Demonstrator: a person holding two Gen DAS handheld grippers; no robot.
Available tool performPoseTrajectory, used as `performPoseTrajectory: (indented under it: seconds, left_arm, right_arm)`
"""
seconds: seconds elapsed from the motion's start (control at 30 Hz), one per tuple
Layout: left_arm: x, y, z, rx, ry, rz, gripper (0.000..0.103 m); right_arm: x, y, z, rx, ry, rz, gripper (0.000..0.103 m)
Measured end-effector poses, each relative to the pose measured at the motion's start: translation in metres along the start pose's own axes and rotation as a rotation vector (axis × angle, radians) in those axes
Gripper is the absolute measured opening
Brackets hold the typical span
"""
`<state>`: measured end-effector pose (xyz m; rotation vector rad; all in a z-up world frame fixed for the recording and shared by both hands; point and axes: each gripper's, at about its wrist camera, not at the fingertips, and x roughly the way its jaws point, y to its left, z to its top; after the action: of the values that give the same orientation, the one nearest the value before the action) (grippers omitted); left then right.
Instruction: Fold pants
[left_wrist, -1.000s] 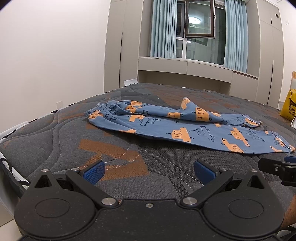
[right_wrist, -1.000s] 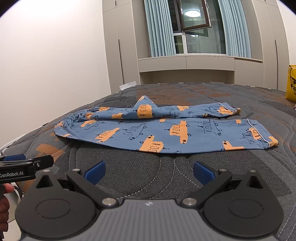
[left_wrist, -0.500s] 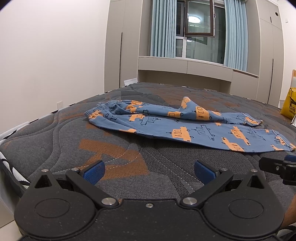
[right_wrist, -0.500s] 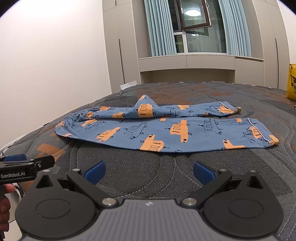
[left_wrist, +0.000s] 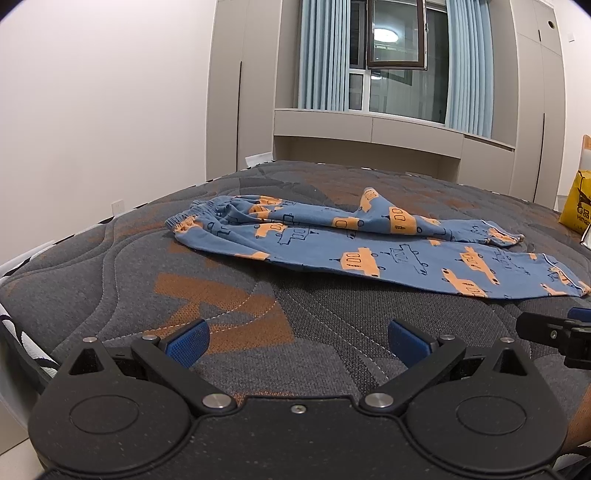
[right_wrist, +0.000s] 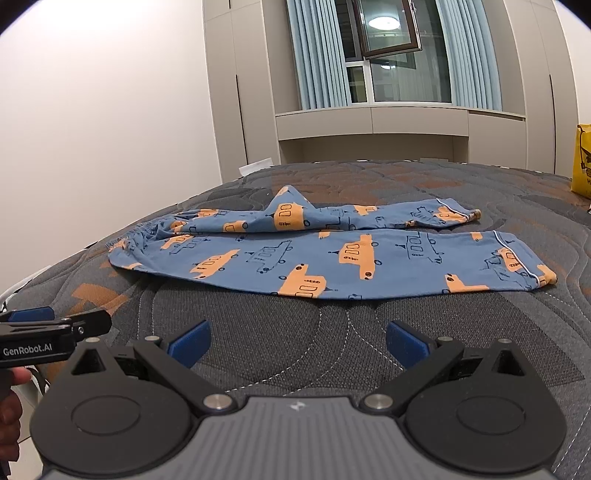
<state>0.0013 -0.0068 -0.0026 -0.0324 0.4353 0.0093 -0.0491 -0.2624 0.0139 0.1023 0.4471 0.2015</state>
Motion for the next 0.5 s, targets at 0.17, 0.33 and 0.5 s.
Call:
performPoseTrajectory:
  seconds: [0.17,0.33,0.5]
  left_arm:
    - [0.0010,-0.0003,-0.0005,0.000,0.003,0.000,0.102]
    - [0.0047,-0.0003,-0.0019,-0.001,0.013,0.002,0.102]
    - [0.0083,-0.0007,-0.0010,0.001,0.016,0.006,0.102]
  right_arm:
    - [-0.0002,-0.0003,-0.0011,0.001,0.002,0.000,0.103]
    - [0.0013,-0.0009,-0.0025,0.006,0.005,-0.009,0.103]
    - [0.0027,-0.0029,-0.0022,0.009,0.005,-0.009,0.103]
